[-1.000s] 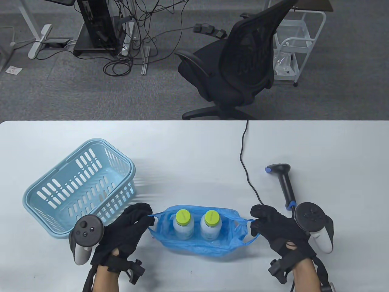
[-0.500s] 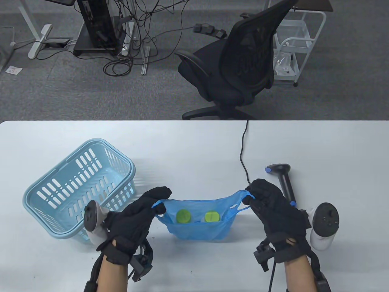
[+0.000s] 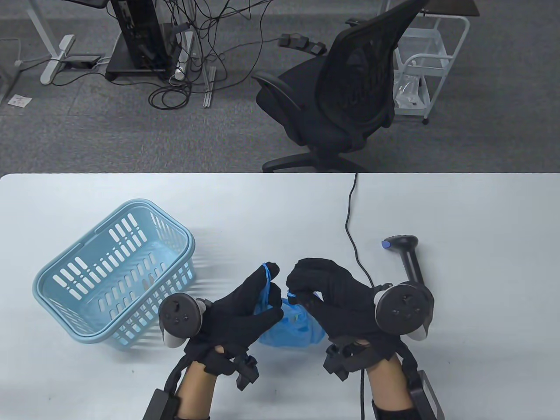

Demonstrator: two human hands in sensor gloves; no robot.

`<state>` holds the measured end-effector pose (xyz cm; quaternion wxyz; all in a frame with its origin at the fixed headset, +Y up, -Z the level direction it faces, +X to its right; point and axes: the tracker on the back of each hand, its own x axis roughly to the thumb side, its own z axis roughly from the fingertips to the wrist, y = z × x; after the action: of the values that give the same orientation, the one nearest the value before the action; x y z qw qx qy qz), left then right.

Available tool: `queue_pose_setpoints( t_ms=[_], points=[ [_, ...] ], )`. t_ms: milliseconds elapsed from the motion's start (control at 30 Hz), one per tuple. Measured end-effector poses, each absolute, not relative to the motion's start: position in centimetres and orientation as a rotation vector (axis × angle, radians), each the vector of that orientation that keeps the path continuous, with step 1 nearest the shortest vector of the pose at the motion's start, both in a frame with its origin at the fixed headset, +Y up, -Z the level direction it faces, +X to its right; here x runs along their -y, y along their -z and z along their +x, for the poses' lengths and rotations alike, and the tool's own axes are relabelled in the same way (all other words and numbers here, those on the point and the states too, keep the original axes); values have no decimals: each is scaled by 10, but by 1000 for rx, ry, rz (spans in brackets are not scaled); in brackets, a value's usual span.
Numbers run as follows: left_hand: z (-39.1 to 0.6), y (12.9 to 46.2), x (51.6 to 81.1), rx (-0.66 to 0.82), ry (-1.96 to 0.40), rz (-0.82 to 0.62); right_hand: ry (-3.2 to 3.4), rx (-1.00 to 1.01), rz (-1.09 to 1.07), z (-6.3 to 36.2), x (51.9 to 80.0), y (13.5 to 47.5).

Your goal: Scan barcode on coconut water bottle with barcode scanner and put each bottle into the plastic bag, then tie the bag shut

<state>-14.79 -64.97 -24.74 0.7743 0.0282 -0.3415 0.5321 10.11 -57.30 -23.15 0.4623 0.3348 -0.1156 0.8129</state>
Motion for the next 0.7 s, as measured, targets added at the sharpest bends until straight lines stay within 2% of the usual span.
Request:
queue_pose_setpoints(
  t_ms=[133,333,533,700],
  points=[
    [-133,246,654,751,-1017,-19,-2071,281,895,86,572,225],
    [-121,245,661,716,-1147,-59,-2104,255,934,71,578,226],
    [-129,249,672,685,-1272,-85,-2218,278,748,100,586,238],
    [-131,253,678,687,-1339,-148,-2348,121,705,111,606,252]
  ],
)
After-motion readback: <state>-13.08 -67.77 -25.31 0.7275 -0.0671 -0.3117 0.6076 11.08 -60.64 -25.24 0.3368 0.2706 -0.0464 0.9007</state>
